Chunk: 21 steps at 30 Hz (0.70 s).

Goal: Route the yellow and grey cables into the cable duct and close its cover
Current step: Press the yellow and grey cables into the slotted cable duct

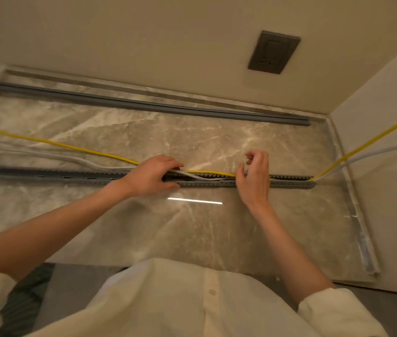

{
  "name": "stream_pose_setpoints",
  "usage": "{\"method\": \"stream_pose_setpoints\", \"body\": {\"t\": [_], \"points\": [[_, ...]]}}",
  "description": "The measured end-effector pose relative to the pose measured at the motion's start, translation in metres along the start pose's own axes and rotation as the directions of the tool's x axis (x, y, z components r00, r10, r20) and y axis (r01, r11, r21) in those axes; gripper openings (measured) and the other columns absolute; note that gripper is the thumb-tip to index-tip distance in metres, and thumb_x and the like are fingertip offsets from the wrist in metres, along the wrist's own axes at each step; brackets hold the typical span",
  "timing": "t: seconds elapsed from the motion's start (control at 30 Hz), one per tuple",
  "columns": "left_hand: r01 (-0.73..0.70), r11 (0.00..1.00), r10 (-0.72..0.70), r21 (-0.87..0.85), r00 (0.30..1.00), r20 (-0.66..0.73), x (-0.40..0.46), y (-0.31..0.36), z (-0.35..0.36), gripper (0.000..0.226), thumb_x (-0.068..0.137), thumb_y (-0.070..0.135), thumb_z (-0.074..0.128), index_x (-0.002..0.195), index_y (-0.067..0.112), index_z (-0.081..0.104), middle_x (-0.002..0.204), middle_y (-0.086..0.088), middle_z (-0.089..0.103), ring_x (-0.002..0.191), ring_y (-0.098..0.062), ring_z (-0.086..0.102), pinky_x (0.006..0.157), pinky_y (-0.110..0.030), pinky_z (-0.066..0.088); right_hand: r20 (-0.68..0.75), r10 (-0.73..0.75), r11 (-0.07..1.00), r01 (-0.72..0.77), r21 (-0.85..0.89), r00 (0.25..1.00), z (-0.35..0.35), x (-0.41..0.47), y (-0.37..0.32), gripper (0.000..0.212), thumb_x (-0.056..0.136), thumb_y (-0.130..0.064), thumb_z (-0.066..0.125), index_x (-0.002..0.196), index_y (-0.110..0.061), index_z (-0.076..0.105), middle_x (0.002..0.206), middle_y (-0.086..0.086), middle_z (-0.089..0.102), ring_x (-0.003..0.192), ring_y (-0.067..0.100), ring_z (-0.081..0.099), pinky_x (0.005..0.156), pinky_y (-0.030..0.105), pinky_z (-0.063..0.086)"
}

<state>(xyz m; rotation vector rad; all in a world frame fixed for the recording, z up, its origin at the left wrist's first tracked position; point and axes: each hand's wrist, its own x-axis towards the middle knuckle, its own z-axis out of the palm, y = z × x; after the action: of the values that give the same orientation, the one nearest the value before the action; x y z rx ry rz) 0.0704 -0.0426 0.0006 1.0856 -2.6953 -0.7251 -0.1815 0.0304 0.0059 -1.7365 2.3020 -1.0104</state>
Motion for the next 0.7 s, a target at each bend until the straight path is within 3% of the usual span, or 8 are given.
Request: {"method": "stream_pose_setpoints", "body": {"t": [0.17,0.37,0.47,0.57,0.7], "points": [[0.106,0.993,-0.108,0.041,0.993,0.038,-0.03,-0.042,-0.033,0.068,0.068,0.051,0.076,0.121,0.012,0.059,0.116,-0.006,0.058,0.106,-0.021,0.054,0.093,-0.035,0.045,0.272,-0.194,0.981,0.189,0.044,0.942,0.027,-0.003,-0.036,0.029,0.091,-0.015,0.056,0.118,-0.003,0.052,0.112,0.012,0.056,0.104,0.025,0.054,0.092,0.038,0.044],[0.216,0.953,-0.235,0.214,0.97,0.065,-0.058,-0.089,-0.062,0.088,0.047,0.074,0.073,0.114,0.019,0.057,0.112,-0.004,0.053,0.103,-0.023,0.051,0.088,-0.037,0.043,0.532,-0.295,0.937,0.35,-0.004,0.794,0.064,-0.009,-0.078,0.04,0.094,-0.039,0.052,0.118,-0.007,0.056,0.112,0.01,0.057,0.105,0.026,0.054,0.093,0.037,0.042],[0.254,0.935,-0.273,0.249,0.961,0.043,-0.07,-0.106,-0.069,0.096,0.039,0.084,0.066,0.109,0.02,0.052,0.108,-0.003,0.051,0.098,-0.023,0.047,0.086,-0.037,0.041,0.568,-0.269,0.932,0.358,-0.049,0.778,0.081,-0.007,-0.097,0.04,0.096,-0.043,0.046,0.108,-0.008,0.058,0.104,0.012,0.058,0.1,0.028,0.053,0.089,0.039,0.045],[0.253,0.922,-0.277,0.294,0.96,0.041,-0.073,-0.114,-0.069,0.09,0.043,0.086,0.062,0.101,0.018,0.05,0.101,-0.003,0.054,0.093,-0.023,0.048,0.083,-0.037,0.039,0.576,-0.186,0.956,0.282,-0.082,0.796,0.094,-0.005,-0.11,0.041,0.097,-0.046,0.042,0.094,-0.007,0.056,0.097,0.014,0.06,0.094,0.03,0.054,0.085,0.041,0.045],[0.249,0.936,-0.25,0.25,0.968,-0.028,-0.076,-0.118,-0.061,0.074,0.049,0.082,0.064,0.082,0.017,0.051,0.085,0.0,0.054,0.079,-0.02,0.05,0.075,-0.033,0.036,0.447,-0.2,0.923,0.321,-0.214,0.872,0.107,-0.007,-0.111,0.047,0.094,-0.05,0.043,0.081,-0.008,0.057,0.083,0.011,0.061,0.081,0.028,0.056,0.073,0.038,0.043]]}}
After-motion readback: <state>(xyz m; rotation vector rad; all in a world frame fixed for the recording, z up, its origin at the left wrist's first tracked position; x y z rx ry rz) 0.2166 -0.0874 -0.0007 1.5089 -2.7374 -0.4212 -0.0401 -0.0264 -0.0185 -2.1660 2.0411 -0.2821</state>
